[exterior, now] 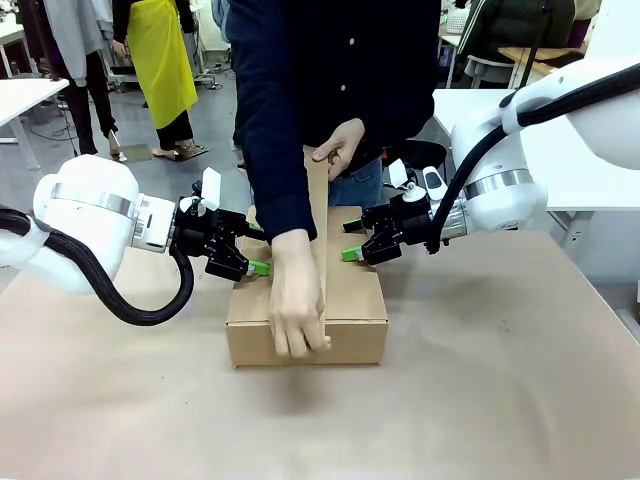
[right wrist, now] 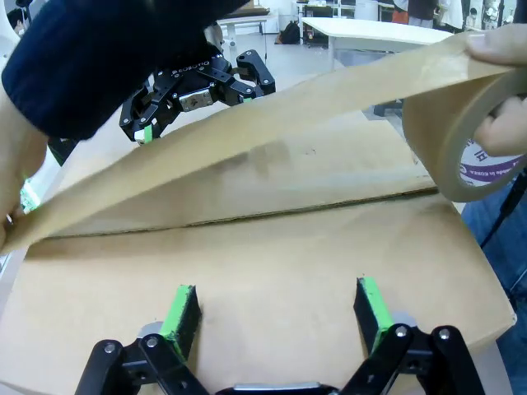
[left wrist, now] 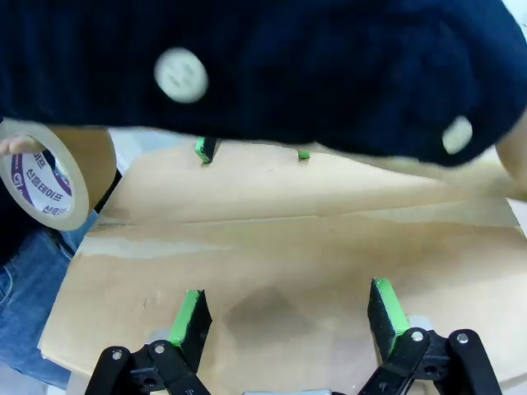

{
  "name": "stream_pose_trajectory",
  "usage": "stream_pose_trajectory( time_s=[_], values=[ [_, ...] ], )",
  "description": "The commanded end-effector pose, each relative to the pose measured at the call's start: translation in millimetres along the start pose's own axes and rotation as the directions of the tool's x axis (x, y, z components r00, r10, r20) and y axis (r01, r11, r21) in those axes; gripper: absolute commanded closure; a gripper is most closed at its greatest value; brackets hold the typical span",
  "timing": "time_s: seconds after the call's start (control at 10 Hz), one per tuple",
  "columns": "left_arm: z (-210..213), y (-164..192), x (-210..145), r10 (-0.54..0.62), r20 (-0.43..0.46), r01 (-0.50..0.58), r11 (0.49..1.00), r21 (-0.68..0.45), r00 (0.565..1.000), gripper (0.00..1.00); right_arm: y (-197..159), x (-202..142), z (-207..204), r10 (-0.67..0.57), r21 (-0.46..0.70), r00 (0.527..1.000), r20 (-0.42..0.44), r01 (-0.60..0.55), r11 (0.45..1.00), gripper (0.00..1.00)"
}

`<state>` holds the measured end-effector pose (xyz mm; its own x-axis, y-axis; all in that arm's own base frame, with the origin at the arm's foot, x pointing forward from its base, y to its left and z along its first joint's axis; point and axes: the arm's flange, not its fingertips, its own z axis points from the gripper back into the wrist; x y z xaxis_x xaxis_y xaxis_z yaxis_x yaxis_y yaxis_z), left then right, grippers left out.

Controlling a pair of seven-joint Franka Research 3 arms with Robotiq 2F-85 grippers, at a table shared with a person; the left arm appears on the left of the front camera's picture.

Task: Pack the gift set into the box.
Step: Press and hold the closed box until the human finishes sealing it.

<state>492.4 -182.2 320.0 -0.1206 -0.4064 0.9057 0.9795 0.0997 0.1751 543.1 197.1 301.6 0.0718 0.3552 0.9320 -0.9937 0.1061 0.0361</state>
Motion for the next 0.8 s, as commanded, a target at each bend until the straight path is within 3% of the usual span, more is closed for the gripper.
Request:
stream_pose_trajectory(
  time_s=[0.0, 0.7],
  values=[
    [-0.8, -1.3, -1.8, -0.01, -0.003, 0.01, 1.0, -0.005, 1.0, 0.0, 1.3, -1.6, -2.9, 0.003, -0.001, 1.0, -0.007, -0.003, 1.0, 0.0],
    [-0.8, -1.3, -1.8, -0.01, -0.003, 0.01, 1.0, -0.005, 1.0, 0.0, 1.3, -1.6, -2.9, 0.003, -0.001, 1.0, -0.007, -0.003, 1.0, 0.0]
  ],
)
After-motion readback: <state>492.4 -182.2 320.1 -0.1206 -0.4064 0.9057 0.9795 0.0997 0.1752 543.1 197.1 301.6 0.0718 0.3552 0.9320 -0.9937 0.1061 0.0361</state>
